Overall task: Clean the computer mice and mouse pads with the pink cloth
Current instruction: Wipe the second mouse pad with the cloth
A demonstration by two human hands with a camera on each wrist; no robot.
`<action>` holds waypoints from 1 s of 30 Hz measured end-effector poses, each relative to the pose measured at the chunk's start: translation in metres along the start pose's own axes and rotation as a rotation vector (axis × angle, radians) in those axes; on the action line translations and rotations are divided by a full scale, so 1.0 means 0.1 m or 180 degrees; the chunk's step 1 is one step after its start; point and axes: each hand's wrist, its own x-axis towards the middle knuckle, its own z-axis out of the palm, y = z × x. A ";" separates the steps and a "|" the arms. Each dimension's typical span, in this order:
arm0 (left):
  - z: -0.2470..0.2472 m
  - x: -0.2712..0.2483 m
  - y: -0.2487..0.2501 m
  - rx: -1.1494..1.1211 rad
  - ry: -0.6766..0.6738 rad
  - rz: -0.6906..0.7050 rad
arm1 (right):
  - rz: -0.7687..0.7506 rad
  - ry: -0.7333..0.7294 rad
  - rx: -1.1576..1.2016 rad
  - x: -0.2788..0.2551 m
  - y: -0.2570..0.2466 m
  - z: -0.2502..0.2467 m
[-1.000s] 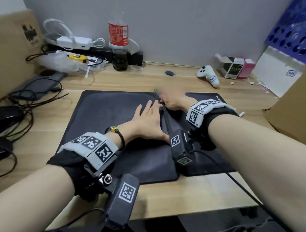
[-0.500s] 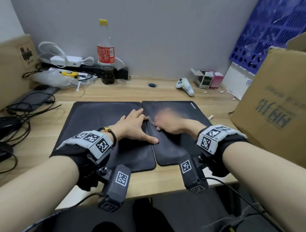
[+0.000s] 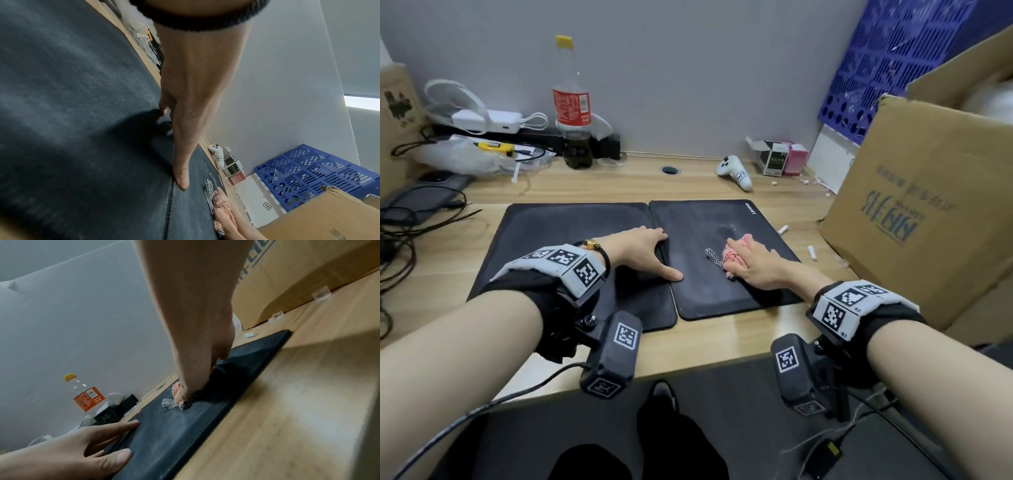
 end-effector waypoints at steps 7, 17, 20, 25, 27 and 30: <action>-0.05 0.17 -0.04 0.0207 -0.0347 0.0224 | 0.0263 0.0011 -0.0164 0.66 -0.13 -0.14; -0.02 0.22 -0.10 0.0123 -0.0276 0.0463 | 0.0193 0.0107 -0.0117 1.35 -0.29 -0.37; -0.02 0.19 -0.08 0.0049 -0.0243 0.0461 | 0.0257 0.0174 -0.0043 1.15 -0.30 -0.33; 0.00 0.13 -0.06 0.0009 -0.0281 0.0221 | 0.0115 0.0029 0.0050 0.67 -0.19 -0.15; 0.01 0.09 -0.05 0.0100 -0.0227 0.0065 | 0.0022 0.0046 0.0152 0.45 -0.12 -0.08; 0.03 0.04 -0.04 0.0147 -0.0124 -0.0109 | -0.0012 0.0096 0.0448 0.14 -0.01 -0.06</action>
